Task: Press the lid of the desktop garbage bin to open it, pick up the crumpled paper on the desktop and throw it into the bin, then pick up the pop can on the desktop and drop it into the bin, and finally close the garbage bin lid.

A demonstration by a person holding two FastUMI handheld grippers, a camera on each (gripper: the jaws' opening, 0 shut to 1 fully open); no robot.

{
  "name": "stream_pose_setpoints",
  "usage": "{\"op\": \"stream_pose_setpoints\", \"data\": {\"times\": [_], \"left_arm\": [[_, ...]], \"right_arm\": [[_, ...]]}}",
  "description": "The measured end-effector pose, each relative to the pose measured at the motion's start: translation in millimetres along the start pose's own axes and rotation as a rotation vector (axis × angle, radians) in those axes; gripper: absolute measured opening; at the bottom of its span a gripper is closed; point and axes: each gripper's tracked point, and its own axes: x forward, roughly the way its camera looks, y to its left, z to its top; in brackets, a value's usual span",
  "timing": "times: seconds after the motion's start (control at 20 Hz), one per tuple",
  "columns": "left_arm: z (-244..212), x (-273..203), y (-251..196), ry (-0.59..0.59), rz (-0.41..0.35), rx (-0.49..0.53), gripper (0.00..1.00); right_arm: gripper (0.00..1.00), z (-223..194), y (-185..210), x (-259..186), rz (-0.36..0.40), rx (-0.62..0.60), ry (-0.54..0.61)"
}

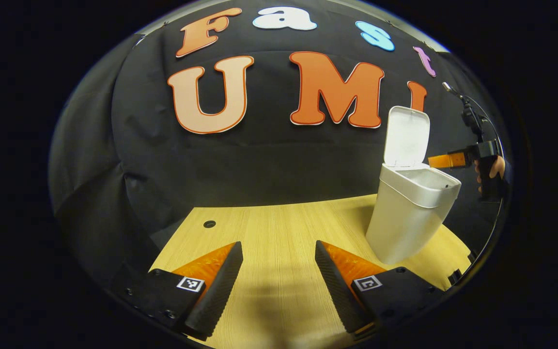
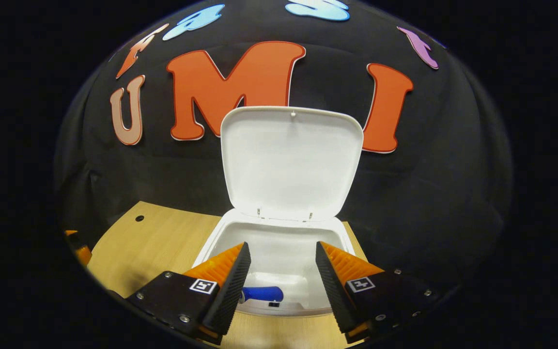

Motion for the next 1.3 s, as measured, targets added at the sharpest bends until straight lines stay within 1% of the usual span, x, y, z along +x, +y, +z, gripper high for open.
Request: {"op": "stream_pose_setpoints", "data": {"times": [0.1, 0.2, 0.25, 0.4, 0.7, 1.0, 1.15, 1.3], "left_arm": [[-3, 2, 1, 0.003, -0.003, -0.001, 0.96], [-10, 1, 0, 0.035, -0.017, 0.001, 0.96], [-12, -1, 2, 0.036, -0.012, 0.001, 0.96], [-18, -3, 6, 0.040, -0.004, -0.006, 0.96], [-27, -7, 17, 0.054, 0.013, -0.009, 0.96], [-35, -11, 28, 0.065, 0.049, -0.031, 0.96], [-37, -11, 34, 0.067, 0.077, -0.045, 0.96], [-39, -12, 41, 0.067, 0.103, -0.056, 0.96]], "right_arm": [[0.82, 20, -1, -3, -0.005, -0.014, -0.027], [0.82, 34, -8, -3, -0.037, -0.033, -0.024], [0.83, 40, -10, -4, -0.049, -0.039, -0.023], [0.83, 65, -5, -5, -0.034, -0.036, -0.056], [0.81, 119, -12, 4, -0.062, -0.073, -0.119], [0.81, 171, -20, 21, -0.079, -0.048, -0.193], [0.81, 185, -27, 39, -0.089, -0.021, -0.209], [0.81, 179, -30, 53, -0.093, -0.003, -0.182]]}}
